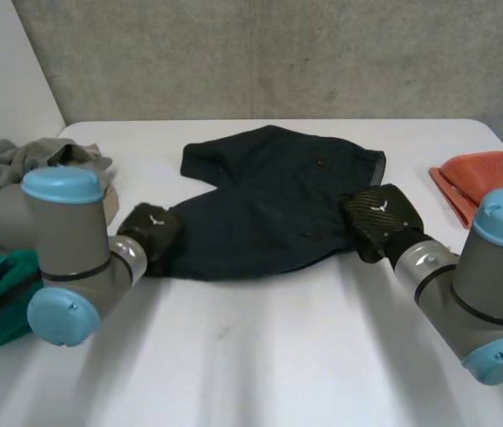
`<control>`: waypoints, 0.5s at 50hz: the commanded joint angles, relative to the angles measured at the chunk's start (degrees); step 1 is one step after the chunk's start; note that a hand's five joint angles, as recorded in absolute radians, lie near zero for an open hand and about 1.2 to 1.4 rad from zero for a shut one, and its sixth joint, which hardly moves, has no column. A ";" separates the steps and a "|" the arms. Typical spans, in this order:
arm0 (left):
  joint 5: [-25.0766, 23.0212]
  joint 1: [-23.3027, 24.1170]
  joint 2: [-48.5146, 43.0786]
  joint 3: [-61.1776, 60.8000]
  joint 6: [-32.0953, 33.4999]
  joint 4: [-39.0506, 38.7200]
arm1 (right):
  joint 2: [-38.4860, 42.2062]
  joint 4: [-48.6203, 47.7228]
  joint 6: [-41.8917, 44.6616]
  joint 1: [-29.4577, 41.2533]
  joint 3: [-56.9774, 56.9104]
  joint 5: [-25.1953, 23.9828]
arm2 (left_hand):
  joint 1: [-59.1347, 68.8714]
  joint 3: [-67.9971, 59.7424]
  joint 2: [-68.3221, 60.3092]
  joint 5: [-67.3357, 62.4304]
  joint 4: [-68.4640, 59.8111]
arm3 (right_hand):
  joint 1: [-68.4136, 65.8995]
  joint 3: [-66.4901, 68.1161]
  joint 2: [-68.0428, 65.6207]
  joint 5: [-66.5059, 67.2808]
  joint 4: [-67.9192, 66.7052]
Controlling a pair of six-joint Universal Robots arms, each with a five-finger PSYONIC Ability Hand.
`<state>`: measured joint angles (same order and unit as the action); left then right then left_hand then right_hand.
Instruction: Fold the laundry.
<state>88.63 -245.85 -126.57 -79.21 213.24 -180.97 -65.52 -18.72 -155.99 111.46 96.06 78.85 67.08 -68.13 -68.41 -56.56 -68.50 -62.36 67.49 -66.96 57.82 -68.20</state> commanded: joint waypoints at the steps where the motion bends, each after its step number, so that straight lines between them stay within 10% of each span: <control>1: 3.31 0.55 10.97 -1.65 -3.26 0.09 | -3.73 4.12 1.31 -0.19 -1.23 1.93 | 12.92 -11.87 -11.59 -13.44 -11.50 | -17.64 12.51 -13.04 12.18 -11.80; 13: -0.73 0.11 37.70 12.74 -11.52 4.49 | -19.81 18.89 -3.08 -1.59 -23.44 2.45 | 12.92 -11.87 -11.59 -13.44 -11.50 | -17.64 12.51 -13.04 12.18 -11.80; 25: 0.76 -1.83 17.53 49.21 -14.52 11.08 | -6.05 25.66 -12.06 -1.69 -55.17 6.75 | 12.92 -11.87 -11.59 -13.44 -11.50 | -17.64 12.51 -13.04 12.18 -11.80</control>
<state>88.80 -247.24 -96.02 -44.50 198.85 -172.96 -81.31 3.81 -166.75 108.69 52.08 83.28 67.08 -68.22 -68.56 -56.56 -68.72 -63.13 67.98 -66.96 57.83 -68.50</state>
